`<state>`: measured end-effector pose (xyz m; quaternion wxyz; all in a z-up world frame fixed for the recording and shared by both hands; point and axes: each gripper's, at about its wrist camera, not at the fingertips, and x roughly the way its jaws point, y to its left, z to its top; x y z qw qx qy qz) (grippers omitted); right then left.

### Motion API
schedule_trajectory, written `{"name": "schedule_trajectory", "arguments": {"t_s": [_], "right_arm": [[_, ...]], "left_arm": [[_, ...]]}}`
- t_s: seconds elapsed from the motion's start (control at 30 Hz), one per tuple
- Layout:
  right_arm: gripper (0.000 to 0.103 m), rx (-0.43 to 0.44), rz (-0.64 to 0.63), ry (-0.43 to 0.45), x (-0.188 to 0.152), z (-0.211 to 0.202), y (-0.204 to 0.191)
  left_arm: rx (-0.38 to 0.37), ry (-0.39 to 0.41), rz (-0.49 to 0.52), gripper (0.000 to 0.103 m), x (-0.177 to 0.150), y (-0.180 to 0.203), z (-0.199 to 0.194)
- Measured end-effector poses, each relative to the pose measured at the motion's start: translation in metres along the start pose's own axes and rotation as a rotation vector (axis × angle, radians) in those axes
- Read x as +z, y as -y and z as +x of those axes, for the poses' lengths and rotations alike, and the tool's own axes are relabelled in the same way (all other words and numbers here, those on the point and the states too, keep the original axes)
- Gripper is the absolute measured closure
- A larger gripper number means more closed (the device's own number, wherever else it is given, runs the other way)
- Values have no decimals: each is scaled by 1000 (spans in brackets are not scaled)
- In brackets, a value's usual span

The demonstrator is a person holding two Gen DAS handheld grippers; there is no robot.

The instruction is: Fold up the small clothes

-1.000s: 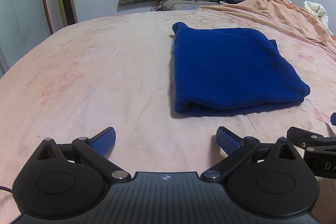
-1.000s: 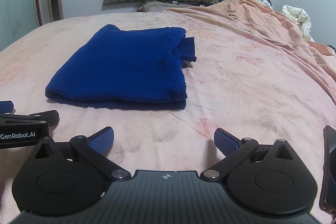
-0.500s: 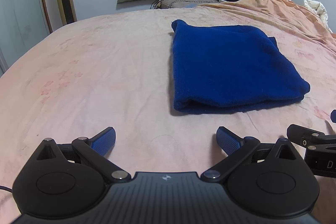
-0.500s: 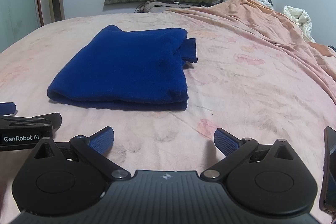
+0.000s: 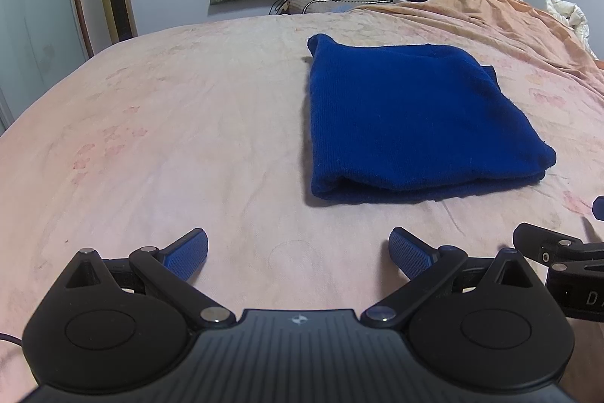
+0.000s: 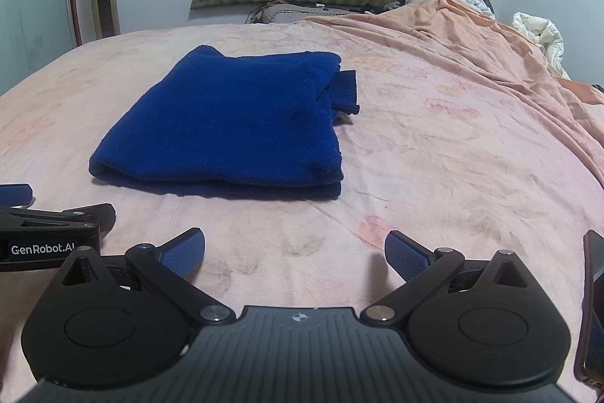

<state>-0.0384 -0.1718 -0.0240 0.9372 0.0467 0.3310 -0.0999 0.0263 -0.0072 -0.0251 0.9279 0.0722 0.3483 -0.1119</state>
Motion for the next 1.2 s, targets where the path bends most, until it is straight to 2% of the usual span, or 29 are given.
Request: {"name": "schedule_trajectory", "arguments": {"t_s": [0.97,1.2], "right_arm": [[0,5,-10,-3,2,-1,-2],[0,13,-14,-3,7,-3,1]], "left_arm": [[-37,-29,14,0,3,2,6],[-38,-15,63,0,5,7,6]]}}
